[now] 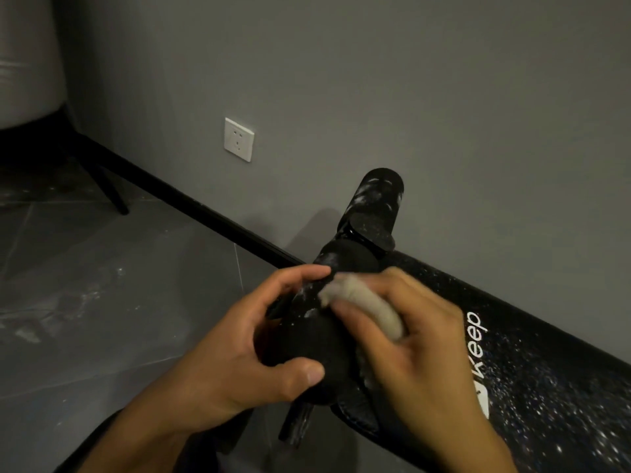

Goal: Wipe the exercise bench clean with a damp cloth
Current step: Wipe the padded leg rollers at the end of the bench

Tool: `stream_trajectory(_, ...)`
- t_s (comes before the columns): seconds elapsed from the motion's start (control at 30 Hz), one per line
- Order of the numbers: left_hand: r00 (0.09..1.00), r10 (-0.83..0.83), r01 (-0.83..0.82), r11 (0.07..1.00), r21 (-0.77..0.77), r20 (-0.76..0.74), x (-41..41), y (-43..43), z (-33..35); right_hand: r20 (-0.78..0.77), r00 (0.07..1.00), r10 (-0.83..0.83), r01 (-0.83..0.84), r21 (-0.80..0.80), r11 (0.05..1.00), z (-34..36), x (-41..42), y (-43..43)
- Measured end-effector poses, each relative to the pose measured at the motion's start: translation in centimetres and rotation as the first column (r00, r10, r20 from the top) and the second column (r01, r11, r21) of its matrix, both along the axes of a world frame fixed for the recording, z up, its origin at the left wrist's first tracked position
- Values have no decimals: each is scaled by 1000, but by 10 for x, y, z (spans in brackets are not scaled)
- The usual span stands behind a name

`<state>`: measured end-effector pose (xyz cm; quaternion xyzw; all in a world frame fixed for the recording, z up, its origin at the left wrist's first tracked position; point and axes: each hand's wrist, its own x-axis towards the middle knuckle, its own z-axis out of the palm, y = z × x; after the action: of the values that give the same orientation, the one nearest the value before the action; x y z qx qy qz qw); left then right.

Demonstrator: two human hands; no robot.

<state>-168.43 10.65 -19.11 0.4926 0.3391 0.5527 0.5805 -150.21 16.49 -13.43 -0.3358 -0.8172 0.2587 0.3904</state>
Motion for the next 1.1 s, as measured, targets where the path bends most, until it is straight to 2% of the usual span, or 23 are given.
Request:
stream_trajectory(0.13, 998, 49, -50, 999, -11, -34, 2, -3, 1, 21, 976, -218, 218, 5, 976, 0, -4, 25)
stream_trajectory(0.2, 997, 47, -48, 999, -16, -63, 3, -4, 4, 32, 984, -177, 177, 5, 984, 2, -5, 18)
stream_trajectory(0.33, 968, 106, -114, 993, -21, -228, 5, -11, 10, -7, 999, 53, -53, -8, 999, 3, 2, -13)
stream_trajectory(0.4, 949, 125, -133, 991, -10, -288, 5, -13, 11, -13, 999, 43, -43, -7, 999, 3, 4, -8)
stream_trajectory(0.53, 961, 88, -96, 995, -19, -263, 2, -11, 6, 16, 978, -210, 210, -5, 978, -1, -2, 21)
stream_trajectory(0.6, 970, 60, -68, 997, -25, -234, 0, -9, 4, 31, 983, -178, 179, -17, 984, -1, -3, 20)
stream_trajectory(0.73, 990, 13, -14, 1000, -3, -137, 1, -7, 1, 19, 996, 91, -90, -44, 995, 5, 3, -10)
stream_trajectory(0.8, 994, 18, -18, 1000, -3, -109, 1, -6, 0, 15, 985, 174, -173, -47, 984, 7, 6, -12)
stream_trajectory(0.87, 999, 7, -8, 1000, -15, -54, 2, -6, -1, 39, 989, 139, -138, -40, 990, 9, 4, 1)
stream_trajectory(1.0, 998, 38, -39, 999, -16, -47, 4, -7, -1, 127, 970, -209, 203, 55, 978, 5, -3, 30)
stream_trajectory(1.03, 998, 44, -45, 999, -16, -48, 5, -8, -1, 128, 968, -215, 210, 57, 976, 4, -2, 28)
stream_trajectory(1.1, 998, 48, -49, 999, -14, -35, 6, -9, -1, 119, 989, -88, 84, 38, 996, 4, 2, 13)
